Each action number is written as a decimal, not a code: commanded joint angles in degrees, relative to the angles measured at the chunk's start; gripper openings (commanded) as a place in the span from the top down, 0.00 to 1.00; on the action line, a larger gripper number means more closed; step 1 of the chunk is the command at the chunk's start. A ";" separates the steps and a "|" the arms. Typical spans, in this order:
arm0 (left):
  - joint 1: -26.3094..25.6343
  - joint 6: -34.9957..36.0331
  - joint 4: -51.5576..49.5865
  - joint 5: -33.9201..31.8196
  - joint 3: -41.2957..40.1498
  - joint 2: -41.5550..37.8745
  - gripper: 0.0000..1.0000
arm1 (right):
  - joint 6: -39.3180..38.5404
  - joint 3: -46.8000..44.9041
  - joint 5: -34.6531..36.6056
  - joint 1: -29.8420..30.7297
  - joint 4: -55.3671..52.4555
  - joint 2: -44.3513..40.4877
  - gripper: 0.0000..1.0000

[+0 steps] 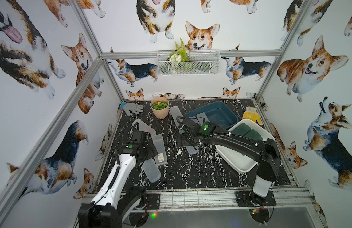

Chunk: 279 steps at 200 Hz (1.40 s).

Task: Place the pencil cases by color into the storage box
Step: Pick up the pencil case from the center of the board.

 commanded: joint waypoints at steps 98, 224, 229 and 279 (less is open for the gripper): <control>0.38 -12.14 12.32 1.41 -6.59 3.35 0.02 | -5.22 -1.67 -1.98 -1.22 1.79 -0.54 0.14; -1.21 -11.48 19.34 8.02 -3.91 6.01 0.03 | -10.45 -20.11 3.69 -2.11 13.98 -1.89 0.13; -1.28 -11.45 19.43 8.13 -3.96 6.01 0.03 | -11.21 -21.07 4.20 -2.07 15.48 -2.03 0.13; -1.68 -10.42 18.24 8.39 -3.24 6.09 0.03 | -15.97 -24.37 4.55 -3.41 22.56 -0.64 0.12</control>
